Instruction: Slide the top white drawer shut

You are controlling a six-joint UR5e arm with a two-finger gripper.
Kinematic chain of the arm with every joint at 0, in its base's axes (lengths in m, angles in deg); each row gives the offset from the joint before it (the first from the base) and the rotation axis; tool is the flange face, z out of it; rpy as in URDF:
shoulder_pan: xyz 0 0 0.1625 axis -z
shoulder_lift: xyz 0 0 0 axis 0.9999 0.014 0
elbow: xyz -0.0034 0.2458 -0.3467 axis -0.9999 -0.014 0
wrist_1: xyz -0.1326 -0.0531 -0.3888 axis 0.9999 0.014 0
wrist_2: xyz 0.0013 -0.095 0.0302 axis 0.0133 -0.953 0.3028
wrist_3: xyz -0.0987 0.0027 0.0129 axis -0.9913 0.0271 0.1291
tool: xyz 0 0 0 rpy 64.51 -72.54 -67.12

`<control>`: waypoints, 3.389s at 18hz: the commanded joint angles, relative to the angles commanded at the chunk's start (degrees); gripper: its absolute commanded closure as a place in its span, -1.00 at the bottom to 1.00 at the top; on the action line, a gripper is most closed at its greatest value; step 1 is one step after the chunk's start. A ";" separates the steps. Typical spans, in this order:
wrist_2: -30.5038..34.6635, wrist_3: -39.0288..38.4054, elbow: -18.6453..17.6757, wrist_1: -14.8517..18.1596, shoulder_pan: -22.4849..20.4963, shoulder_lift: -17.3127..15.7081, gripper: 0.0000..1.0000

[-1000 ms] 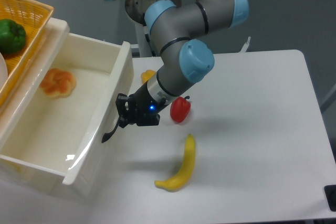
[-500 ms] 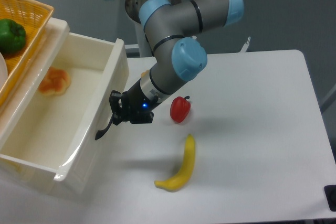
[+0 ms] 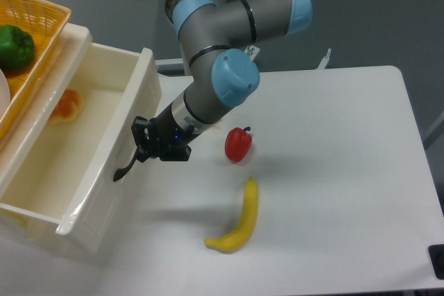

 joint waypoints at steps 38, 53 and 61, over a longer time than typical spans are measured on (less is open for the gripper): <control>-2.11 -3.78 -1.50 -0.79 8.35 -2.20 1.00; 1.49 -3.34 1.22 -4.04 -3.42 -1.50 -0.11; 5.80 -3.43 4.83 -7.81 -4.57 1.31 -1.00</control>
